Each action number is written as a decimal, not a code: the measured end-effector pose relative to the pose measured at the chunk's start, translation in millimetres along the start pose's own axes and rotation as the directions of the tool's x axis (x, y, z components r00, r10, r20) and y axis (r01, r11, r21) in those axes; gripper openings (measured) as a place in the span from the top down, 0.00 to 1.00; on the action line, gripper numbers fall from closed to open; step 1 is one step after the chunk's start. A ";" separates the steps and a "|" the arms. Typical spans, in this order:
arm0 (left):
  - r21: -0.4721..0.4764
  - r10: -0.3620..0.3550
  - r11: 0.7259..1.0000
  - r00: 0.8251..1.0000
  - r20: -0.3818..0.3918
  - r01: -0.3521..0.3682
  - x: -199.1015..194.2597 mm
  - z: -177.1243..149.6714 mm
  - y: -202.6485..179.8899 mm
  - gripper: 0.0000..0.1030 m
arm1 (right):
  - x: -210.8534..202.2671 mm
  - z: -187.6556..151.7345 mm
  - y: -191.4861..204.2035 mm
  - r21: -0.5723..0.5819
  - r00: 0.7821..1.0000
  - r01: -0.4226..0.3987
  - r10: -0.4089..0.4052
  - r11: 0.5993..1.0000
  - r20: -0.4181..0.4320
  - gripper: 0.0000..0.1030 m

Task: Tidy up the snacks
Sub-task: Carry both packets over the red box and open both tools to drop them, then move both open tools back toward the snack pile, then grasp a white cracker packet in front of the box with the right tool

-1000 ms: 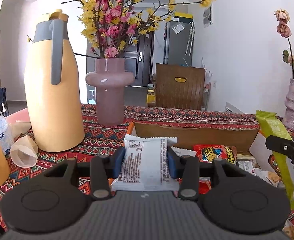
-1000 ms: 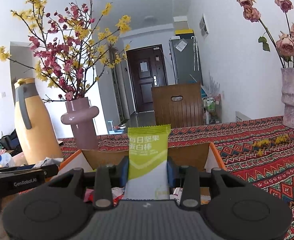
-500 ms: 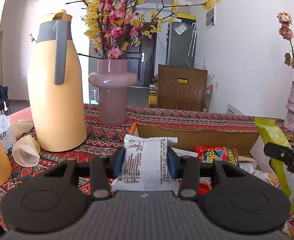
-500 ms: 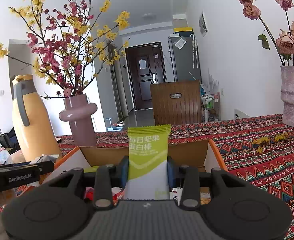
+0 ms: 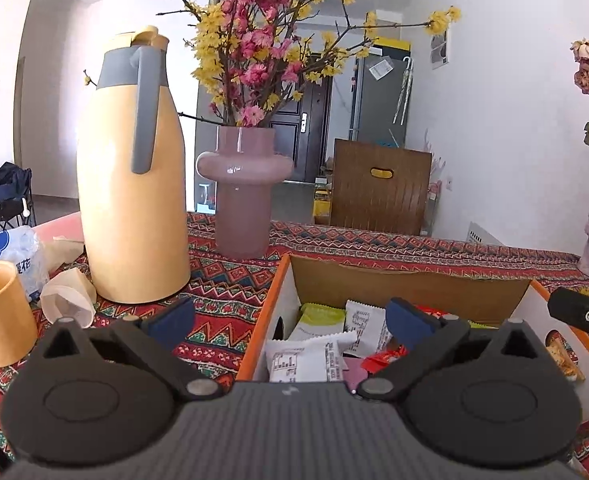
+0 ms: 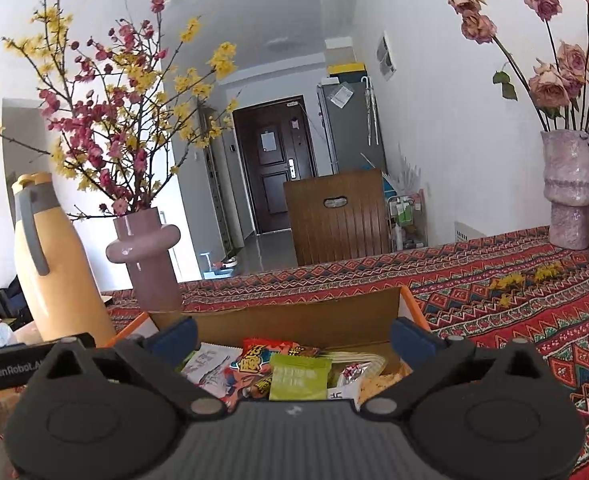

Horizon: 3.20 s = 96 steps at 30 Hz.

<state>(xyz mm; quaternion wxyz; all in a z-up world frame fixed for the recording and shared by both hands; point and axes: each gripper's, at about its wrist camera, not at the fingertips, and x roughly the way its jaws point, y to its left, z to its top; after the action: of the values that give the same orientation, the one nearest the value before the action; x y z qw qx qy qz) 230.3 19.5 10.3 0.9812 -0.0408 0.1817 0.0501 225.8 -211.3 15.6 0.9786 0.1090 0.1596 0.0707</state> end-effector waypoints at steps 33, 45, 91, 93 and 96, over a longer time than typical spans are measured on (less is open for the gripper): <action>0.040 0.031 0.999 0.999 0.038 -0.033 -70.4 1.1 14.5 0.00 | -57.3 -1.1 12.3 -0.073 0.999 0.017 -0.015 0.997 0.028 0.00; 0.083 0.015 0.997 0.996 -0.092 -0.007 -82.0 -46.4 30.8 0.00 | -84.9 -33.0 0.3 -0.094 0.995 0.050 -0.058 0.994 -0.080 0.00; 0.042 -0.020 0.999 0.984 -0.176 0.028 -64.4 -74.6 37.9 0.00 | -61.1 -71.6 -21.0 -0.093 0.925 0.119 -0.144 0.989 -0.351 0.00; 0.042 -0.020 0.999 0.984 -0.177 0.028 -64.3 -74.9 38.0 0.00 | -60.2 -69.1 -25.2 -0.097 0.925 0.138 -0.163 0.986 -0.344 0.00; 0.043 -0.020 0.999 0.984 -0.177 0.028 -64.0 -75.0 37.8 0.00 | -55.1 -68.3 -30.9 -0.114 0.916 0.161 -0.191 0.980 -0.354 0.00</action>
<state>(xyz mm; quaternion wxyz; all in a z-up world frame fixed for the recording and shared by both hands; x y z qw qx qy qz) 140.1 44.2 -38.7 0.9624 -0.0252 0.2687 0.0304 154.9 -237.6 -38.5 0.9383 0.0387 0.3437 0.0079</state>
